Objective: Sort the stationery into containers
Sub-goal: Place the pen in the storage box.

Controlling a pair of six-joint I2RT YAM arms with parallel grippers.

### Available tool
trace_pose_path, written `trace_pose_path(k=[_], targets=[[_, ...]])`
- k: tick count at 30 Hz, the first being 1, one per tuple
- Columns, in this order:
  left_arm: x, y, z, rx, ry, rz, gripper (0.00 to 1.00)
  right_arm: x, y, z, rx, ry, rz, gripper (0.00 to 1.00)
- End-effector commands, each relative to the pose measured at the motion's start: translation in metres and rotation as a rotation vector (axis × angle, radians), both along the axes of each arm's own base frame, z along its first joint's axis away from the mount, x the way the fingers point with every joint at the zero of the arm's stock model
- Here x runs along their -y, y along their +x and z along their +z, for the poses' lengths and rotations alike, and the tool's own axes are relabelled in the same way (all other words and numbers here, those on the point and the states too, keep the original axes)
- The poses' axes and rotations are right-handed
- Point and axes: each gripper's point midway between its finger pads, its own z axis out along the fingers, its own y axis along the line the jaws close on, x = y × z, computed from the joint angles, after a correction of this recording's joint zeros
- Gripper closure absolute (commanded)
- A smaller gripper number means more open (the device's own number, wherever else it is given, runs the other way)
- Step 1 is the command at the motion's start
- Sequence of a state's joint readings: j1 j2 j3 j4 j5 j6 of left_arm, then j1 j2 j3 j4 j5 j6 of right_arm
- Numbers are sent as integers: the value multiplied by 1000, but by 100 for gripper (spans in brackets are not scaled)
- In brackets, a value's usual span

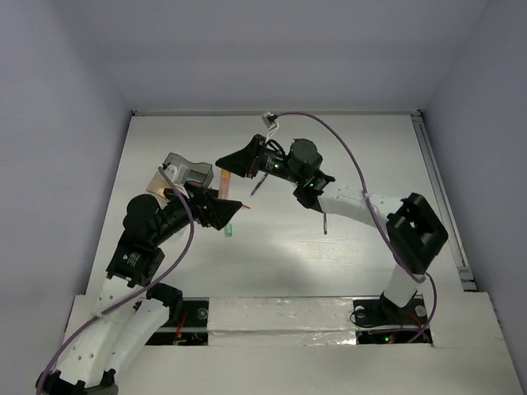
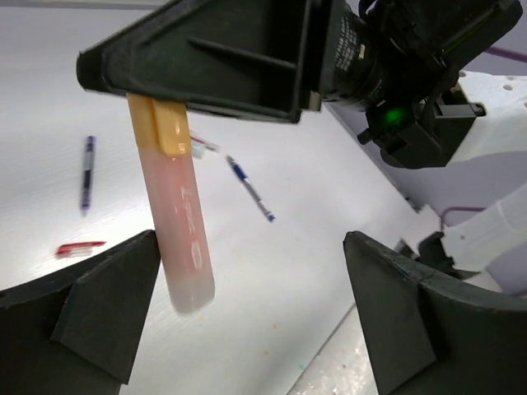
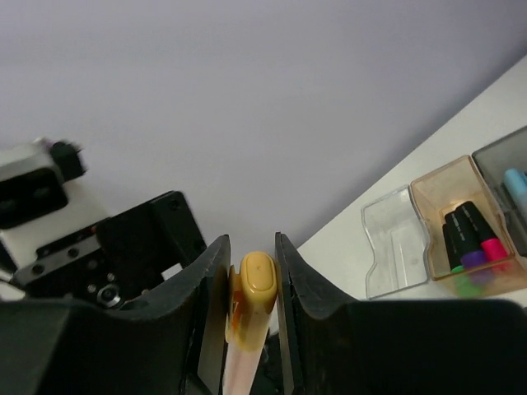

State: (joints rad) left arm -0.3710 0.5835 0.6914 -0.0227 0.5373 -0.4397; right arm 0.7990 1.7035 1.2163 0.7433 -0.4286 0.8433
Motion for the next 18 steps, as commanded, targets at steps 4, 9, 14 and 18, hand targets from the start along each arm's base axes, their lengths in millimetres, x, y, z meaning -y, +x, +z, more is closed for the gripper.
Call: trace_pose_path(k=[4,9,14,18], targets=[[-30,4,0,94,77,162,4,-14,64,8,31,28,-99,100],[-64,14,9,152,97,366,2,-37,104,-18,55,-20,-142,100],[-86,10,25,203,71,475,1,-71,154,-49,77,-90,-194,100],[-95,9,27,210,67,515,1,-88,186,-65,113,-132,-252,100]])
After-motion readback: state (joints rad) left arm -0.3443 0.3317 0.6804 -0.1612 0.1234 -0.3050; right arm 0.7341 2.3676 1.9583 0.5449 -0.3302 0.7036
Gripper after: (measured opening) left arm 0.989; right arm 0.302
